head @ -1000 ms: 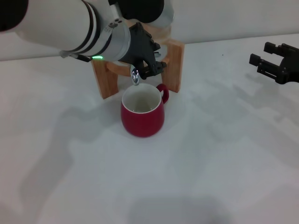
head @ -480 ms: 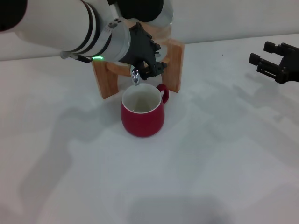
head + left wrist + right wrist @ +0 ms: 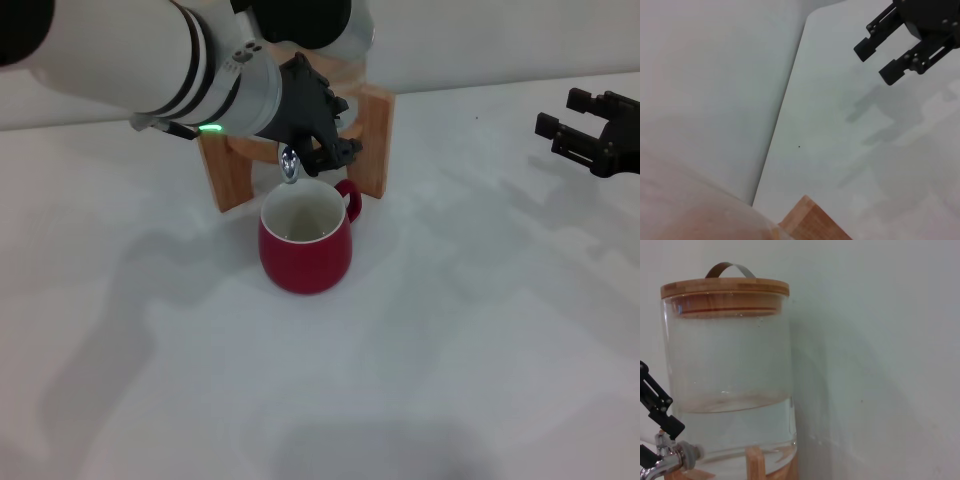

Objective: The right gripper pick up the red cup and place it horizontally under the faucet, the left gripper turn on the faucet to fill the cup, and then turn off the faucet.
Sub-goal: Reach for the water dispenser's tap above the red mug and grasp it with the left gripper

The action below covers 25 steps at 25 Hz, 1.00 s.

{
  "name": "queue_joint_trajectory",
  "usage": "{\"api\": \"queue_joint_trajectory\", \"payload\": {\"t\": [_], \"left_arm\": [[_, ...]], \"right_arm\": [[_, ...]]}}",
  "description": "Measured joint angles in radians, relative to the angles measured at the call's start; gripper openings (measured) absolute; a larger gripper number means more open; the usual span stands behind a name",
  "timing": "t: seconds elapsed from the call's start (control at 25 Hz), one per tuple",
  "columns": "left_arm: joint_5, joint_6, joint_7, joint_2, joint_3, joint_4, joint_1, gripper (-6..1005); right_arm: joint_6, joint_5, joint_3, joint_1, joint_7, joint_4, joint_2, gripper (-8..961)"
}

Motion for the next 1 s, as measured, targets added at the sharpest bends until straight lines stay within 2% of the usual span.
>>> {"api": "queue_joint_trajectory", "payload": {"t": [1.0], "left_arm": [[-0.023, -0.057, -0.004, 0.000, 0.002, 0.053, 0.021, 401]], "right_arm": [[-0.013, 0.000, 0.000, 0.003, 0.006, 0.000, -0.002, 591]]}}
